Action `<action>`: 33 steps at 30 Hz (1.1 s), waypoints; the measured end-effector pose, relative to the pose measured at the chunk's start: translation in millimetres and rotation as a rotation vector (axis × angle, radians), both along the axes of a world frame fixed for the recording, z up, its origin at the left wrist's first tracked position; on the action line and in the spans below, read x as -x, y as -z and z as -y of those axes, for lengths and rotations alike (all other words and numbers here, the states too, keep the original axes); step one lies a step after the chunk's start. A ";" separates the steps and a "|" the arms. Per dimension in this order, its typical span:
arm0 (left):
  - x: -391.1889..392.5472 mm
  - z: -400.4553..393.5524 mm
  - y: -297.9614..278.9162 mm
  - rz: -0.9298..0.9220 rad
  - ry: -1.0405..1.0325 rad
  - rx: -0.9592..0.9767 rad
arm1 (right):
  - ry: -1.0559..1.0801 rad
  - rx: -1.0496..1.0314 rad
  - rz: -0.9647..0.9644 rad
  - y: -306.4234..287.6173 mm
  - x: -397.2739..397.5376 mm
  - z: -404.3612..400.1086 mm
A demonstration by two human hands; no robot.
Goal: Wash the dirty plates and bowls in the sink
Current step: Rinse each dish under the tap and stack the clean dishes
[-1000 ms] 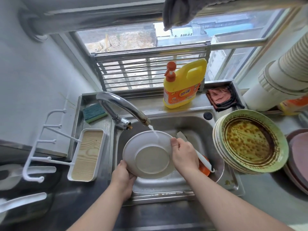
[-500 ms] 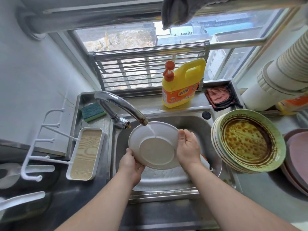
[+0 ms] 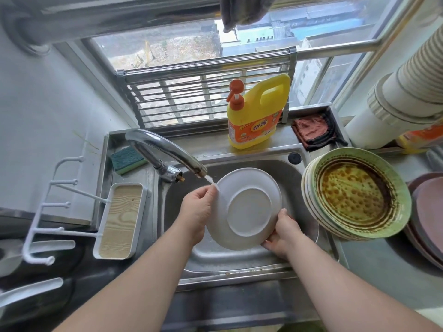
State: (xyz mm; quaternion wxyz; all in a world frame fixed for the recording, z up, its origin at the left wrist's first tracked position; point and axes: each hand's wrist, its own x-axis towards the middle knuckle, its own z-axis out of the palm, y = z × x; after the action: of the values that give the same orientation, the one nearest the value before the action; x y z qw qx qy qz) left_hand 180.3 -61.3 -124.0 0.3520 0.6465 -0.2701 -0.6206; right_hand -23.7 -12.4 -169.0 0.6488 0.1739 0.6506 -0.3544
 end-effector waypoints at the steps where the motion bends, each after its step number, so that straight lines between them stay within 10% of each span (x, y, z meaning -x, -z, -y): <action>1: 3.1 3.3 -2.3 -0.014 0.012 0.001 | -0.024 -0.015 -0.002 0.6 1.0 -0.3; 8: 11.8 21.0 2.0 -0.013 0.060 -0.308 | -0.011 0.041 -0.028 4.7 5.3 -1.2; 18: -25.5 26.6 34.9 -0.380 -0.504 -0.689 | 0.156 0.107 0.081 -40.7 -11.7 57.6; 33: -51.2 -23.9 73.2 -0.364 -0.411 -0.947 | -0.576 0.412 -0.196 -86.3 -87.9 86.9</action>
State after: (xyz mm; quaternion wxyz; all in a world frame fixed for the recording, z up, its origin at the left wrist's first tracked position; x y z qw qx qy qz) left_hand 231.5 -37.3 -197.2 0.1777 0.6559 0.2360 -0.6947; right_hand 64.3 -99.2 -82.7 0.6781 -0.1856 0.6467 -0.2956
